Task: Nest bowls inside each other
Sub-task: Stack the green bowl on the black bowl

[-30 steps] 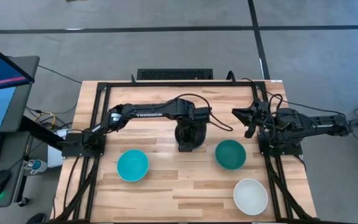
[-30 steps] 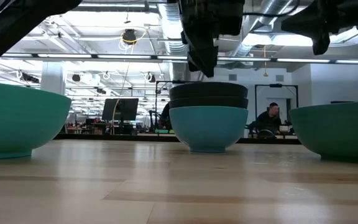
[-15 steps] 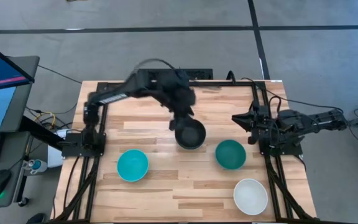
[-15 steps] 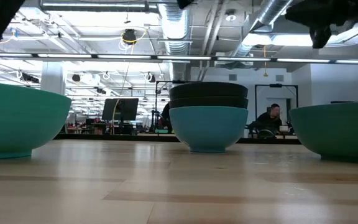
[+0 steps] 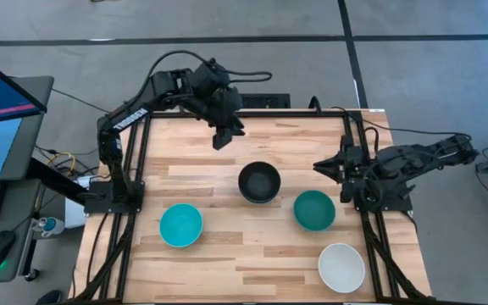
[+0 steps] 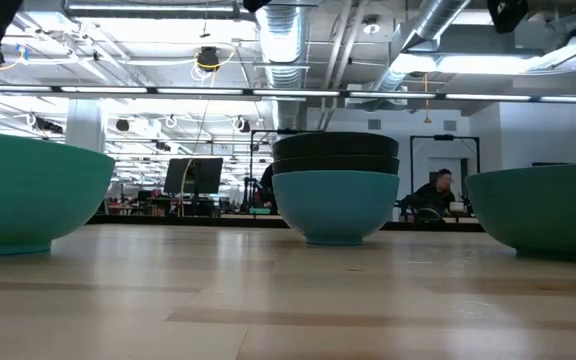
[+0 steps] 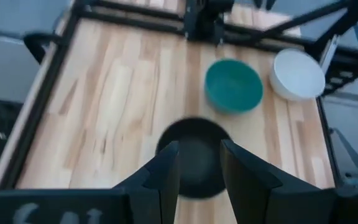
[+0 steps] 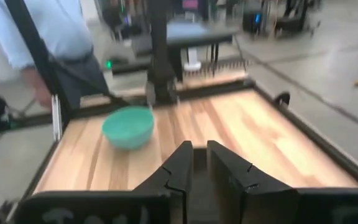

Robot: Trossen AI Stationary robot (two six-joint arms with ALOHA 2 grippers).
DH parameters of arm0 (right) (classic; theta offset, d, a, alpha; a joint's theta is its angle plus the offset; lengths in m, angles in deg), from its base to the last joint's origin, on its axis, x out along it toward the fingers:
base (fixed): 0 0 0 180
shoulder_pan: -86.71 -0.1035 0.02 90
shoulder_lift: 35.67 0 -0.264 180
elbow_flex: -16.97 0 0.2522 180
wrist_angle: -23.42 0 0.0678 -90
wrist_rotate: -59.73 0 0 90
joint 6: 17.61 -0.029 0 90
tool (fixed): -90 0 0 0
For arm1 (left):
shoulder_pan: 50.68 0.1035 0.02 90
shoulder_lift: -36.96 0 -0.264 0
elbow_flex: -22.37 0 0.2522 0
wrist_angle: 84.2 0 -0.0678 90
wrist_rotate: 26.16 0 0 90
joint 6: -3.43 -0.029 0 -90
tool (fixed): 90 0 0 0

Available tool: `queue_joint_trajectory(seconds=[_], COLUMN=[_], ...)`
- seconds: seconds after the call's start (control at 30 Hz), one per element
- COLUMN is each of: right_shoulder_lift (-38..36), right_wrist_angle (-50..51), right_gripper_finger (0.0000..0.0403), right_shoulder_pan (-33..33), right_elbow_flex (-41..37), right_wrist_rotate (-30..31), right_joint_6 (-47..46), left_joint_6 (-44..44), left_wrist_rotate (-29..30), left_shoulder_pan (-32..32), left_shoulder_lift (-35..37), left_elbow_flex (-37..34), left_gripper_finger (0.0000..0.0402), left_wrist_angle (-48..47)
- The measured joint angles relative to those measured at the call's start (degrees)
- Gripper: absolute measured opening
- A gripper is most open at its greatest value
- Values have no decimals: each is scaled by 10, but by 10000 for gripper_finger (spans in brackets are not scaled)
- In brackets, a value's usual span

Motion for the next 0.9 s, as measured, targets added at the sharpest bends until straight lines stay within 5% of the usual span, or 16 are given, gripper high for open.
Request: queue_joint_trajectory(seconds=[0.43, 0.7, 0.9], right_shoulder_lift=[137, 178, 214], right_wrist_angle=[302, 344, 424], right_gripper_finger=[70, 70, 70], right_shoulder_pan=[-22, -27, -11], right_elbow_flex=[158, 158, 158], right_wrist_rotate=[-1, 0, 1], right_joint_6=[-158, -224, -308], left_joint_6=[-49, -155, -201], left_wrist_rotate=[-104, -302, -290], left_shoulder_pan=[35, 33, 35], left_shoulder_lift=[0, -2, -2], left_elbow_flex=[-109, -212, -242], left_gripper_finger=[105, 86, 66], left_wrist_angle=[86, 196, 280])
